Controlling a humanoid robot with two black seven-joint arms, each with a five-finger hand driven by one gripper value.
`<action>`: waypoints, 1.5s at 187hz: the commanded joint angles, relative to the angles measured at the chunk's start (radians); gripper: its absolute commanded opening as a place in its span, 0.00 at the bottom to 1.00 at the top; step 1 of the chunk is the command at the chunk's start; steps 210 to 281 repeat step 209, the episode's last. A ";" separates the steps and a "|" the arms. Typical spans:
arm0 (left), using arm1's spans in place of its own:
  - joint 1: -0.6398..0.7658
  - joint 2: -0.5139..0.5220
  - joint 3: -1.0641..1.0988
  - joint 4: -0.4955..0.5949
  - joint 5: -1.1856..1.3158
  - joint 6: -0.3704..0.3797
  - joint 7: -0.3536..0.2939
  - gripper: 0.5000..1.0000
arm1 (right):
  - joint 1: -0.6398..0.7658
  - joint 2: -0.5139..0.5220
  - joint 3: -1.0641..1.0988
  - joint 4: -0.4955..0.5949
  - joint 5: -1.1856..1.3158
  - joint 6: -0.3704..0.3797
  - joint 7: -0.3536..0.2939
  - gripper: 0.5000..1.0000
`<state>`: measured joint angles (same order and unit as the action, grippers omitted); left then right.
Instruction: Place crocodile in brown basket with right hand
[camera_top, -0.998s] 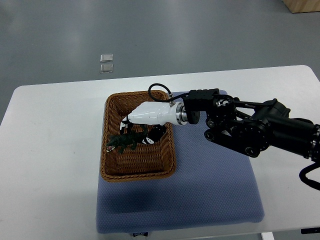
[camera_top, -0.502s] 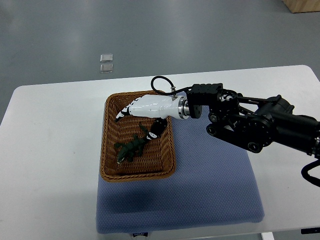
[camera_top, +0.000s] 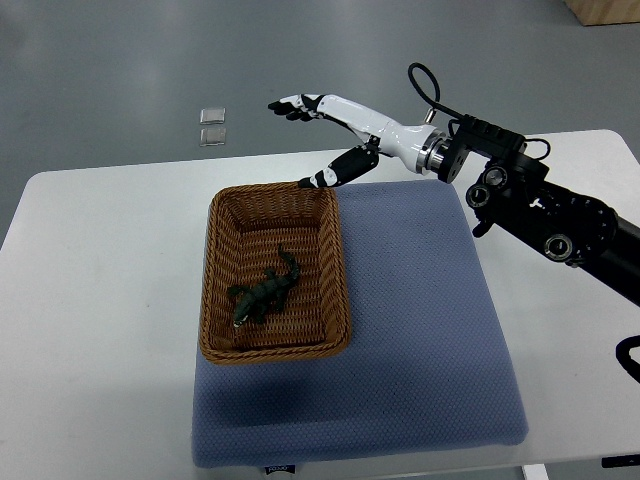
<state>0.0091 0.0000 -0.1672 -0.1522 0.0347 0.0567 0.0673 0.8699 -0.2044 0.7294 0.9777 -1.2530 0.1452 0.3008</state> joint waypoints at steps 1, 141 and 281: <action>0.000 0.000 0.000 -0.001 0.001 0.000 0.000 1.00 | -0.063 0.007 0.117 -0.028 0.116 -0.007 -0.002 0.83; 0.000 0.000 0.000 0.000 -0.001 0.000 0.000 1.00 | -0.192 0.059 0.200 -0.272 0.885 -0.157 0.044 0.83; 0.000 0.000 0.000 -0.001 0.001 0.000 0.000 1.00 | -0.193 0.062 0.199 -0.278 0.885 -0.159 0.051 0.85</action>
